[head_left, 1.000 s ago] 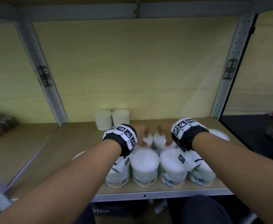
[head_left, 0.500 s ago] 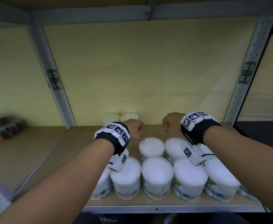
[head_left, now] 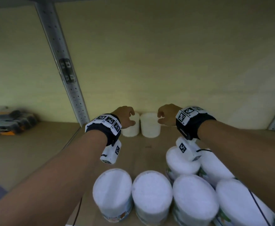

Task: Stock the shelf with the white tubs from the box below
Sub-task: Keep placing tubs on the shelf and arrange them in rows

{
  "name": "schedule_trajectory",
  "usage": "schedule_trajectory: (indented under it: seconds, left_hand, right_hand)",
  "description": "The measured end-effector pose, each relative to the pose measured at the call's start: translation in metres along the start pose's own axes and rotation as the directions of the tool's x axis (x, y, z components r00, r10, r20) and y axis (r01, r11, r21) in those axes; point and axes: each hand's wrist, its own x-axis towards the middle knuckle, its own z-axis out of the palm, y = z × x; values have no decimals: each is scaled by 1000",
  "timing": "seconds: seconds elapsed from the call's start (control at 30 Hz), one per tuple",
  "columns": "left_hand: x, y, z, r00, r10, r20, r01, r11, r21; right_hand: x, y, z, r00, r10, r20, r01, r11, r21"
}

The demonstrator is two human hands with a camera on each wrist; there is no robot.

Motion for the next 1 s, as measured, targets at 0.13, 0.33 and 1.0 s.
schedule_trajectory:
  seconds: [0.13,0.33,1.0]
  left_hand:
    - [20,-20,3,1000,-14,-9,14,1000,5]
    - [41,-38,15,999,-23,27,22,999,36]
    - [55,-44,22,999,28,-20,-28,999,32]
  right_hand:
    - [31,-11,3,1000,-4,11,4,999,-42]
    - [64,-19,5,984,25,174,2,988,-154]
    - [72,-23,8,986,5,168,33,975,-219]
